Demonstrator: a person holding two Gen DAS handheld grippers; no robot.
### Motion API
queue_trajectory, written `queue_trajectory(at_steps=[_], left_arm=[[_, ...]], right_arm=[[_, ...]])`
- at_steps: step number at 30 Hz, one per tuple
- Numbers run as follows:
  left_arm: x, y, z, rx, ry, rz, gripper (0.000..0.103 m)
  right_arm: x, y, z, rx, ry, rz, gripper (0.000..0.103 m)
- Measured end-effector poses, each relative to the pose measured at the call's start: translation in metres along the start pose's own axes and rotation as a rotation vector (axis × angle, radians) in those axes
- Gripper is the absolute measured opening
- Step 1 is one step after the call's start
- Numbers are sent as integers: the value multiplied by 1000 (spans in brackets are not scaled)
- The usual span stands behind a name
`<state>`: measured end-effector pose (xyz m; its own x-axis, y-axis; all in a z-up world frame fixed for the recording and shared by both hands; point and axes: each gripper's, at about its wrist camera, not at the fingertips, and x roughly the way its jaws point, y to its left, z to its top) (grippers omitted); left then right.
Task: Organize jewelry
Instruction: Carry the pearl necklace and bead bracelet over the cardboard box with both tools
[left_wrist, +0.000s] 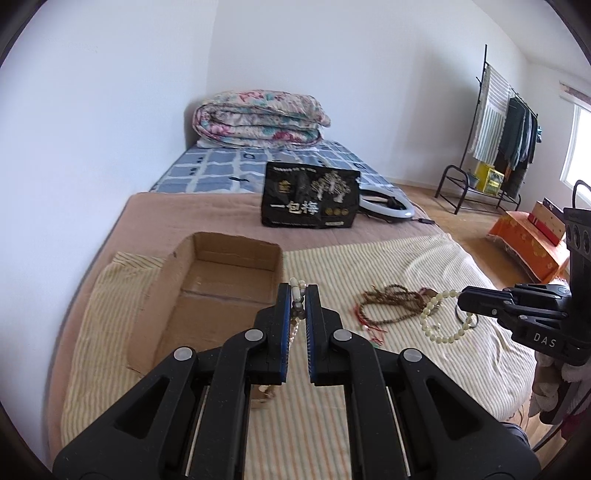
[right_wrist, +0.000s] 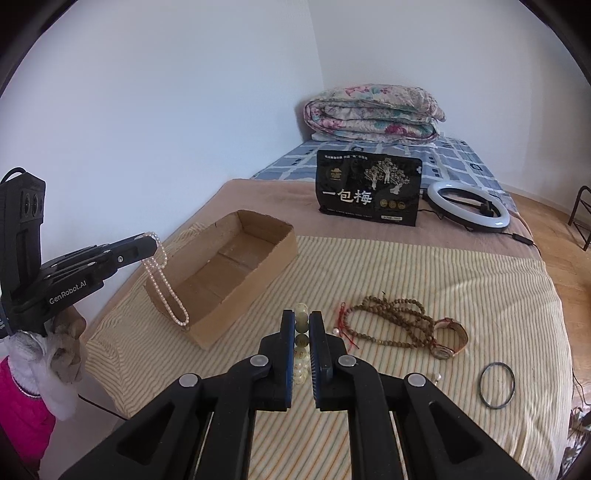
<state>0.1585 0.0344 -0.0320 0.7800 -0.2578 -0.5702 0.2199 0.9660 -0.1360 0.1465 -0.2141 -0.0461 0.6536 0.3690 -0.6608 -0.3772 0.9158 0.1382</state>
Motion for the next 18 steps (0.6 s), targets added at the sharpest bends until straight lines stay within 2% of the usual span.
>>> queue_trajectory(at_steps=[7, 18], left_arm=[[1, 39, 4, -29, -9, 60, 5], [14, 82, -5, -73, 14, 115, 5]], right_arm=[[24, 32, 21, -45, 1, 42, 5], [75, 73, 44, -85, 31, 101, 5]])
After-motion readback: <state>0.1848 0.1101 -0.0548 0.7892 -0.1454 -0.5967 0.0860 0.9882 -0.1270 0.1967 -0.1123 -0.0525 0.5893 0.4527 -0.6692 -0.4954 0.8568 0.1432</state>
